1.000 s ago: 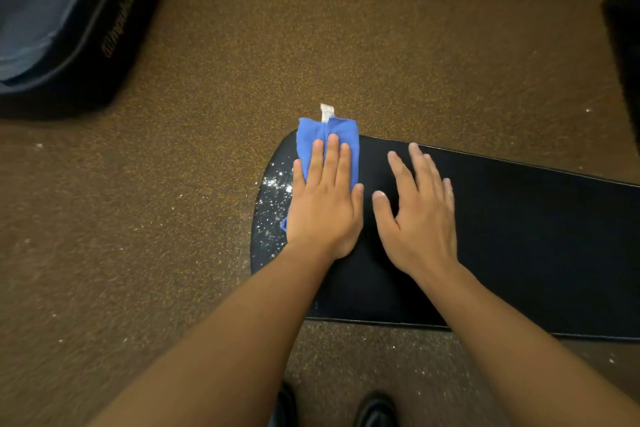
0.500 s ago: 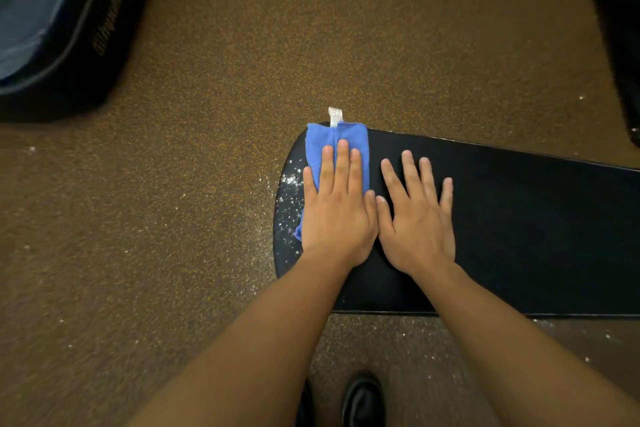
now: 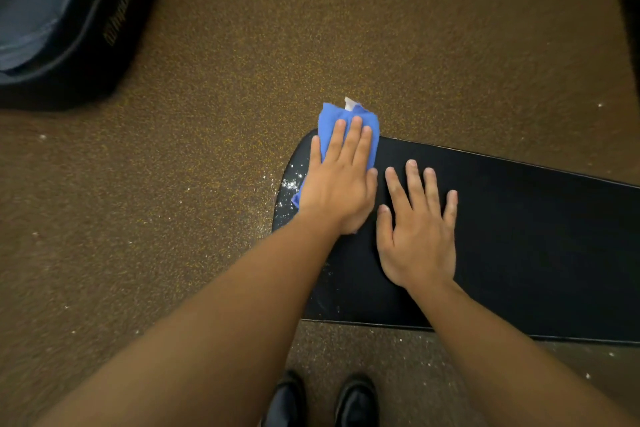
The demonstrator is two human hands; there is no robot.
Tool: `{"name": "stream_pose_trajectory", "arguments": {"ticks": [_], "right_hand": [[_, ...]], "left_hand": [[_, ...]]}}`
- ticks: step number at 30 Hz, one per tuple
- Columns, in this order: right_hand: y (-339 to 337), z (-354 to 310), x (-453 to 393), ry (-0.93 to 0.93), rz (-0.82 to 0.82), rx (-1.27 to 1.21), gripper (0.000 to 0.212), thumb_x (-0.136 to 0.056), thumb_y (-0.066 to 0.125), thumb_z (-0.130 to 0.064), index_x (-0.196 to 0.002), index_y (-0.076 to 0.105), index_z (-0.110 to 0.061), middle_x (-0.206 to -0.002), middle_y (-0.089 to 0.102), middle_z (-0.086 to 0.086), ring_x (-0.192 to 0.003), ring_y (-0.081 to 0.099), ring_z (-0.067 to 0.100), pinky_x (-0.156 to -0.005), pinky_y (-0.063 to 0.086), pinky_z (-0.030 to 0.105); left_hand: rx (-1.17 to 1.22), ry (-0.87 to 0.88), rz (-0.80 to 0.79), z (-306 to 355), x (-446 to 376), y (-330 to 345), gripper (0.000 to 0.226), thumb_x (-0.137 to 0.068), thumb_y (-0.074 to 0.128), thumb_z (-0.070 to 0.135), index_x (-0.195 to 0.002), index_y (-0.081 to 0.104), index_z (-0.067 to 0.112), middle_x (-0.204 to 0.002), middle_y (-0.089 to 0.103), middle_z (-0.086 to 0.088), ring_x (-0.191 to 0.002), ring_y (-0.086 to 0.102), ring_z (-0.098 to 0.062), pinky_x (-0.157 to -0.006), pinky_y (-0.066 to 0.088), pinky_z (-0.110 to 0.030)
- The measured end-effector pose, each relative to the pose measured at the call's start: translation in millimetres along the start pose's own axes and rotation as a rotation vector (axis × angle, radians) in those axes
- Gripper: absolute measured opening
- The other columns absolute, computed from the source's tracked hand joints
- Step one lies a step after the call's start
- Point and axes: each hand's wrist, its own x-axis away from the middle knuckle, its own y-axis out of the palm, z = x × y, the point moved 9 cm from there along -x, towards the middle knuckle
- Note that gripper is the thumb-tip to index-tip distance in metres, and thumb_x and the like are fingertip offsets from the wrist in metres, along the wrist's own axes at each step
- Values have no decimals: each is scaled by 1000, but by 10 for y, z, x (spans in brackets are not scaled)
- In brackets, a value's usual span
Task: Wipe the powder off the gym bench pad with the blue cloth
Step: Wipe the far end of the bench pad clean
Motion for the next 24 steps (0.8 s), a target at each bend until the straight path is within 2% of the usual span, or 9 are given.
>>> {"name": "stream_pose_trajectory", "arguments": {"ticks": [6, 11, 16, 19, 22, 24], "right_hand": [[5, -9, 7, 4, 5, -3, 58, -98, 26, -41, -153, 23, -27, -163, 14, 3, -151, 5, 24, -119, 5, 56], [23, -14, 6, 9, 0, 21, 58, -97, 20, -41, -154, 20, -25, -163, 12, 4, -151, 4, 25, -119, 5, 56], [-2, -16, 10, 1, 21, 20, 57, -98, 21, -39, -153, 23, -25, -163, 14, 3, -150, 7, 25, -119, 6, 56], [-13, -8, 6, -1, 25, 10, 57, -97, 23, -39, -153, 24, -26, -163, 16, 3, -150, 8, 25, -119, 6, 56], [-14, -14, 7, -3, 25, 7, 58, -98, 23, -39, -154, 23, -26, -163, 16, 3, -150, 7, 25, -119, 7, 56], [-6, -28, 6, 2, 22, 7, 58, -98, 22, -38, -154, 23, -24, -163, 16, 4, -150, 7, 26, -119, 7, 57]], "left_hand": [[58, -200, 51, -270, 384, -36, 64, -102, 17, 38, -156, 0, 10, -164, -8, -7, -150, -13, -24, -120, -5, -51], [68, -77, 5, 138, 709, 131, 65, -100, 15, 38, -156, 0, 10, -164, -8, -8, -149, -16, -25, -119, -10, -50], [19, 0, 26, 4, 364, 72, 66, -97, 10, 40, -156, 5, 12, -165, -1, -6, -151, -7, -26, -121, 2, -53], [68, -73, 53, -115, 329, 24, 63, -101, 20, 38, -157, 5, 13, -165, -2, -4, -151, -9, -24, -121, 0, -51], [113, -201, 109, -218, 603, 10, 64, -100, 21, 36, -156, 9, 9, -165, 2, -7, -151, -6, -25, -121, 2, -52], [73, -179, 109, -106, 861, 60, 64, -98, 23, 35, -155, 15, 7, -164, 10, -10, -151, 1, -28, -120, 8, -55]]}}
